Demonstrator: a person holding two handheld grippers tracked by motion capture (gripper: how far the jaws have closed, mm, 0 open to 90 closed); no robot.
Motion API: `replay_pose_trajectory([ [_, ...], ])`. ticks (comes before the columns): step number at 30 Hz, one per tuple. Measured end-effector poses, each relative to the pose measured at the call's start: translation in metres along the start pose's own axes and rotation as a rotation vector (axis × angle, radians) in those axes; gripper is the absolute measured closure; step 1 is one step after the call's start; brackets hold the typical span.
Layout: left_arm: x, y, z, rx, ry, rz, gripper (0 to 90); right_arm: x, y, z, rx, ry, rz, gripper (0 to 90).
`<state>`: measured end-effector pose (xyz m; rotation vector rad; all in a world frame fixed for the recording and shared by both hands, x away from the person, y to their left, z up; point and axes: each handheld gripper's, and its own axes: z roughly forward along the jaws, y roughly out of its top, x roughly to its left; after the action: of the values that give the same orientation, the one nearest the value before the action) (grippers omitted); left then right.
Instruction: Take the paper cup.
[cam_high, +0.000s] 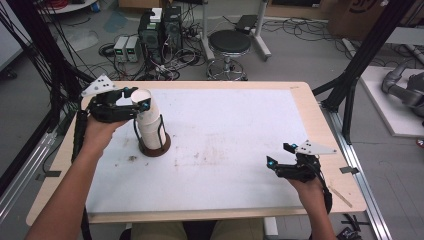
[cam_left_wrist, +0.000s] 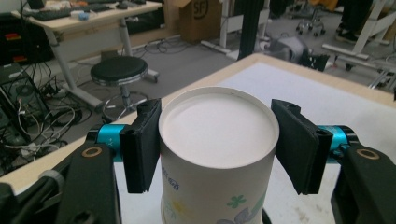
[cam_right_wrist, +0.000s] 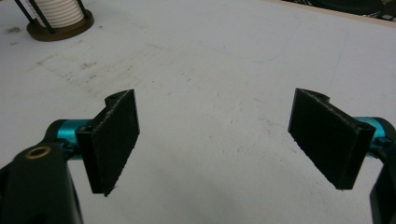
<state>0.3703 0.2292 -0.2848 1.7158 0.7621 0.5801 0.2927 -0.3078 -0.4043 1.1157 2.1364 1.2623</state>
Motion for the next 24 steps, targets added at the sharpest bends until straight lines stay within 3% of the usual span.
replay_pose_trajectory([
  [11, -0.004, 0.036, -0.018, -0.107, -0.007, -0.001, 37.3, 0.001, 0.001, 0.0, -0.006, 0.007, 0.004, 16.6],
  [17, -0.016, 0.049, -0.022, -0.157, -0.075, -0.009, 37.3, 0.001, 0.001, 0.001, -0.006, 0.012, 0.005, 16.6],
  [22, -0.036, 0.048, -0.013, -0.152, -0.143, 0.009, 37.3, 0.002, 0.003, 0.002, -0.011, 0.017, 0.002, 16.6],
  [24, -0.039, 0.046, -0.011, -0.15, -0.152, 0.011, 37.3, 0.002, 0.004, 0.002, -0.012, 0.019, -0.004, 16.6],
])
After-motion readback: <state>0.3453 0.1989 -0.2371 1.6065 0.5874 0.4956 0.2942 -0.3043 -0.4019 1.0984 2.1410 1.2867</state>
